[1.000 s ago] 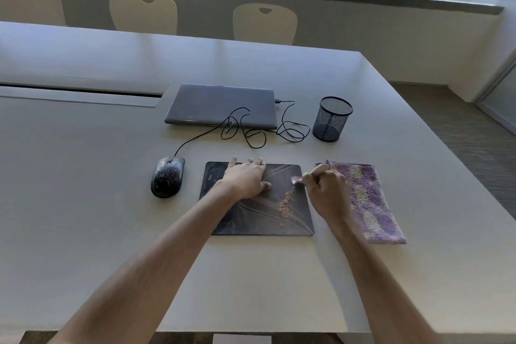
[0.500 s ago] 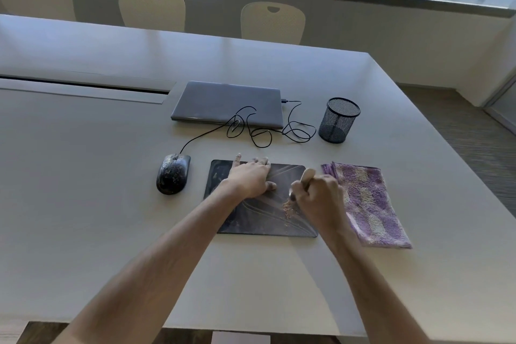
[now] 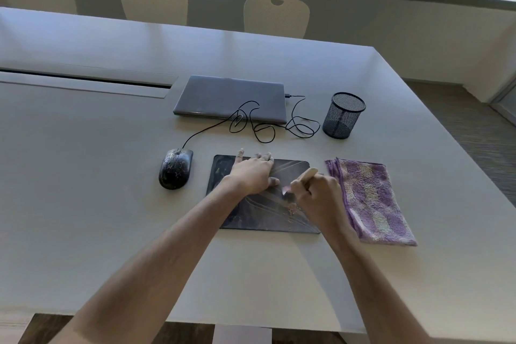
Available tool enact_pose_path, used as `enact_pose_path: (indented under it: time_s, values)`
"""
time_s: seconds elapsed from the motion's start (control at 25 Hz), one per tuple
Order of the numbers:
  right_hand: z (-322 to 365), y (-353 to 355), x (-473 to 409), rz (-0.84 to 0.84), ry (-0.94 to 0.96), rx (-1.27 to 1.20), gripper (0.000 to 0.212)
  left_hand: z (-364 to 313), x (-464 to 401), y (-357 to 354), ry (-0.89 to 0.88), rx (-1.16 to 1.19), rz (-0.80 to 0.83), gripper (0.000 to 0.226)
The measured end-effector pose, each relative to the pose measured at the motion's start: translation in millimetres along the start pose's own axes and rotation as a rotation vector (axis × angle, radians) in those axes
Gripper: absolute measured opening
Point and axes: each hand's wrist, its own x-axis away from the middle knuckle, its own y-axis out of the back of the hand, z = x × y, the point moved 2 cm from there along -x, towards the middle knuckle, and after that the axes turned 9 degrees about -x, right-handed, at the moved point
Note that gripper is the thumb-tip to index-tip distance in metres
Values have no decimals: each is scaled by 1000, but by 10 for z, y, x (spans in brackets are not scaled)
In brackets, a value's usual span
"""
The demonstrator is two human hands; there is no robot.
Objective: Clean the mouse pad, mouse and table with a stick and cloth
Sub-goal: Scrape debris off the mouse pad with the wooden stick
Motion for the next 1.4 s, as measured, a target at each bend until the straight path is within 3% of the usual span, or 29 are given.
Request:
enact_pose_path:
  time_s: [0.16,0.28,0.44,0.64,0.8,1.04,1.32,1.4]
  values:
    - [-24,81,24,-8,-41,-50,50,-8,0,10,-6,-4,-8,68]
    - [-4,87,-141,-60,-86,-125,37,-22,3,19,-10,-17,-3,67]
    - [-25,-68,-13,131,-95,-129,38,-17,33,24,-7,-1,4,68]
    - [-181,147,-56,130,-190,-319,23,-19,44,42,-11,3,6,67]
    - [-137,222,-152,216,-108,-447,23,-18,37,36,-15,0,7,67]
    - [-197,233,-340,-26,81,-114,10,-7,34,23,-25,11,-4,68]
    - [-300,186,-126,227,132,-59,25,1,20,5,-5,0,18,69]
    - [-302,260,-43,230,189,-57,22,-1,16,0,-6,-3,19,69]
